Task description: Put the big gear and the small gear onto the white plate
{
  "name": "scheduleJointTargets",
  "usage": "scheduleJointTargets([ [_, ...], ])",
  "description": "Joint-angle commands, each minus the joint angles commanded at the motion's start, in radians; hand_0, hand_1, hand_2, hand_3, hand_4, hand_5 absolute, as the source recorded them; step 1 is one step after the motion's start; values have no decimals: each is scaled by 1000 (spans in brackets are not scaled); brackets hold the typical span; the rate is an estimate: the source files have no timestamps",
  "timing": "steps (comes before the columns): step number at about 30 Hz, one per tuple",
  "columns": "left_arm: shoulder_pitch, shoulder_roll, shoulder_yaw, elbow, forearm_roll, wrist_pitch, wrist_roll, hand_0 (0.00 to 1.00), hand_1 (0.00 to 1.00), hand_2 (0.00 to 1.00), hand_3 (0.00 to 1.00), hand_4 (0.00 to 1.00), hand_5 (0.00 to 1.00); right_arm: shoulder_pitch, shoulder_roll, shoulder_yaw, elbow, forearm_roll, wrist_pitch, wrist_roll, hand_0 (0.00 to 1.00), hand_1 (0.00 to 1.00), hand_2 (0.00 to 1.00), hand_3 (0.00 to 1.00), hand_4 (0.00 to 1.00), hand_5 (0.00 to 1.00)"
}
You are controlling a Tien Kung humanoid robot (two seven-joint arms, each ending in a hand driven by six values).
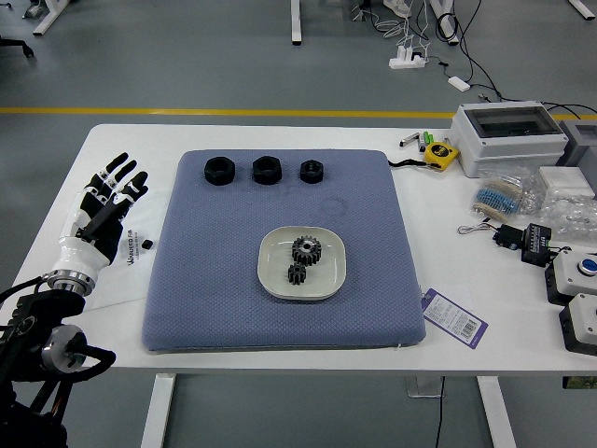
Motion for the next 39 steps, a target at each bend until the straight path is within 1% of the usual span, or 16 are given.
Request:
scheduleJointTargets([
  [5, -5, -7, -4, 8, 25, -11, 10, 864, 886, 926, 841, 911, 483, 1, 0, 2, 0, -6, 0, -2, 652, 657, 728, 574, 835, 678],
  [6, -6, -7, -3, 9, 28, -14, 11, 974, 973, 992, 893, 931, 842, 1, 0, 2, 0, -6, 0, -2, 652, 657, 728, 574, 835, 677],
  [11, -7, -11, -5, 16, 52, -21, 11, 974, 973, 992, 893, 931, 842, 2, 0, 1, 0, -3, 0, -1, 652, 657, 728, 574, 835, 677],
  [12, -8, -10, -5, 19, 59, -26, 17, 998, 998, 998, 922, 942, 991, 2, 0, 1, 0, -4, 0, -1, 652, 658, 728, 575, 835, 677],
  [14, -8, -8, -5, 24, 77, -36, 28, 998, 998, 998, 922, 942, 991, 3, 0, 2, 0, -4, -1, -2, 652, 658, 728, 575, 835, 677],
  [17, -7, -9, -5, 24, 96, -39, 32, 998, 998, 998, 922, 942, 991, 2, 1, 2, 0, -4, -2, -2, 652, 658, 728, 575, 835, 677],
  [19, -7, -10, -4, 24, 109, -40, 32, 998, 998, 998, 939, 946, 998, 3, 1, 2, 0, -5, -2, -2, 652, 657, 728, 574, 835, 678],
  [29, -5, -8, -9, 27, 127, -31, 20, 998, 998, 998, 943, 945, 998, 2, 1, 2, 0, -3, -2, -2, 652, 658, 728, 574, 835, 678],
  [31, -5, -8, -8, 27, 136, -22, 8, 998, 998, 998, 946, 941, 998, 1, 1, 3, 0, -5, -2, -2, 652, 656, 728, 574, 835, 678],
  [35, -2, -10, -5, 28, 148, 8, -33, 998, 998, 998, 946, 941, 998, -2, 2, 6, 0, -10, -3, -4, 652, 656, 728, 574, 835, 678],
  [36, -2, -10, -5, 28, 149, 10, -36, 998, 998, 998, 995, 937, 998, -2, 2, 6, 0, -10, -4, -4, 652, 658, 728, 575, 835, 678],
  [39, 2, -9, -2, 29, 150, 11, -38, 998, 998, 998, 995, 937, 998, -4, 2, 8, 0, -14, -4, -5, 652, 658, 728, 575, 835, 678],
])
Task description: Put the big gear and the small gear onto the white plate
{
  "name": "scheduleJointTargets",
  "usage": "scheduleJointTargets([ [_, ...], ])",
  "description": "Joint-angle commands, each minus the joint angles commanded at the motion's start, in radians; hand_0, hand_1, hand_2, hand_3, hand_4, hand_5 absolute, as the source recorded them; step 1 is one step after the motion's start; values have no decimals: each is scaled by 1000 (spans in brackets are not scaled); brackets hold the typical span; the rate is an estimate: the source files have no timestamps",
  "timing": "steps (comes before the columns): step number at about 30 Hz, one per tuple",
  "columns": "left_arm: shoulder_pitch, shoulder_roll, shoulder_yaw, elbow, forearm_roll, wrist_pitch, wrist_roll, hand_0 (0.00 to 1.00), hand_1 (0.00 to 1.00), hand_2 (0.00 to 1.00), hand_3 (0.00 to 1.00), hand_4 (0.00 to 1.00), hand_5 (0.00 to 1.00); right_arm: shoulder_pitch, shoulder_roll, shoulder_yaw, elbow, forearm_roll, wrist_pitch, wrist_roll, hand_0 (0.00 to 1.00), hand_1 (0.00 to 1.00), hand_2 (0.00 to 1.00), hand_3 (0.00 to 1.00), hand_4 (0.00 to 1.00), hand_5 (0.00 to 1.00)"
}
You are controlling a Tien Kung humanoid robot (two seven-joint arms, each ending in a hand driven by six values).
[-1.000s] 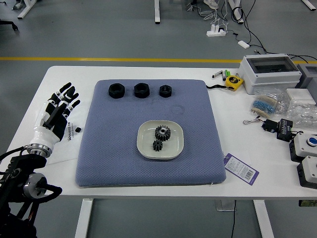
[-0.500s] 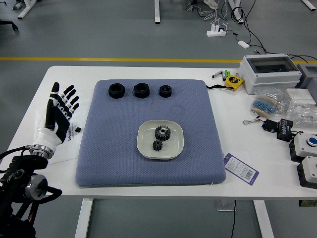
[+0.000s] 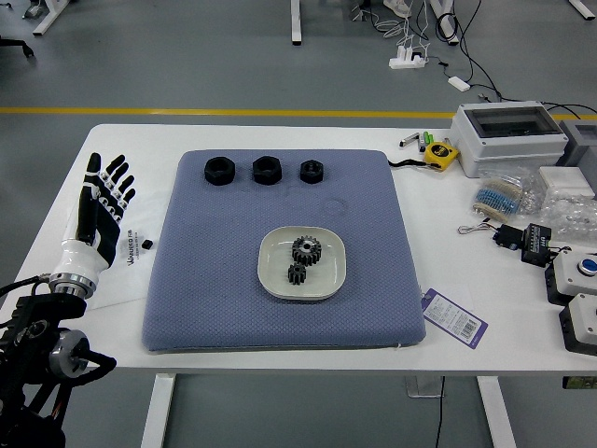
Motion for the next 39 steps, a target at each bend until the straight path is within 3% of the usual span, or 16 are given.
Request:
scheduleJointTargets([
  [22, 8, -4, 3, -1, 45, -35, 28, 998, 998, 998, 998, 929, 998, -4, 2, 0, 1, 1, -1, -1, 652, 660, 729, 574, 835, 678],
  [39, 13, -10, -33, -37, 191, -85, 62, 998, 998, 998, 953, 925, 998, 5, 0, -7, 1, 13, 2, 3, 652, 658, 728, 574, 835, 679],
])
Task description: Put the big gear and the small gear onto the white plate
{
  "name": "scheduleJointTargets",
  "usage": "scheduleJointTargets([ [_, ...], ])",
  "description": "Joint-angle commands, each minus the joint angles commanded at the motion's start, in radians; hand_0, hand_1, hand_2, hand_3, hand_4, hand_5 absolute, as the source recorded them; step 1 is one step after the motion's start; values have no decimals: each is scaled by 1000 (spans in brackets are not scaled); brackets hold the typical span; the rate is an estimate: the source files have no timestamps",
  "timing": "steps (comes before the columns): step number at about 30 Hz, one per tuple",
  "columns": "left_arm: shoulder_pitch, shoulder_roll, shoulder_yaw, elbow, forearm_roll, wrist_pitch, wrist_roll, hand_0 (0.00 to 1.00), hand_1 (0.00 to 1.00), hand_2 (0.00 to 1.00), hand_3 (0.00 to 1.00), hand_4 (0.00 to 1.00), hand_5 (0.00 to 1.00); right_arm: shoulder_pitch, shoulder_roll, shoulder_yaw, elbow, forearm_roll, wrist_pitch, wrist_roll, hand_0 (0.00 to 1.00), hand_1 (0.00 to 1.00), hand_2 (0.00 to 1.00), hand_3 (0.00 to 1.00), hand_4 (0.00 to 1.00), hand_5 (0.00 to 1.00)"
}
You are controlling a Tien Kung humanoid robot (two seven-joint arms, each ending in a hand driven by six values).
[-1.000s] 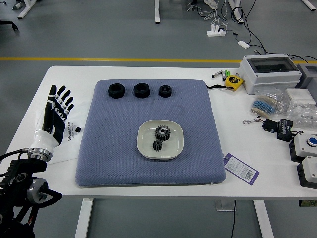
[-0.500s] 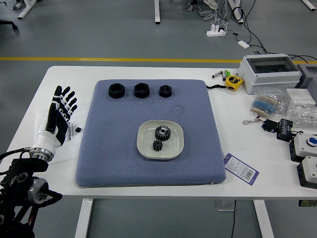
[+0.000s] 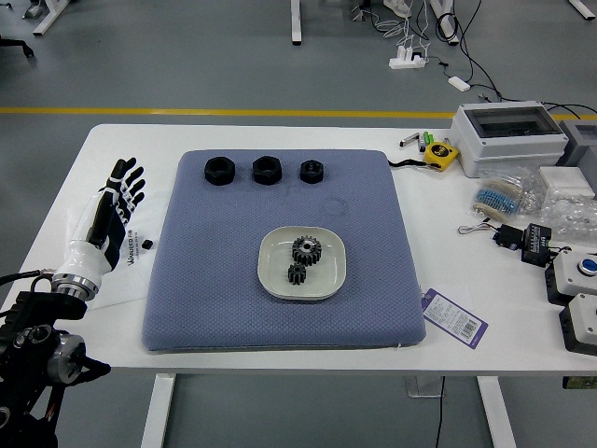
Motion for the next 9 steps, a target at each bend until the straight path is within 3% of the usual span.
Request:
scheduleJointTargets([
  [9, 5, -6, -5, 5, -22, -7, 1, 998, 998, 998, 958, 925, 998, -1, 2, 9, 0, -17, -3, -5, 652, 658, 728, 574, 835, 678],
])
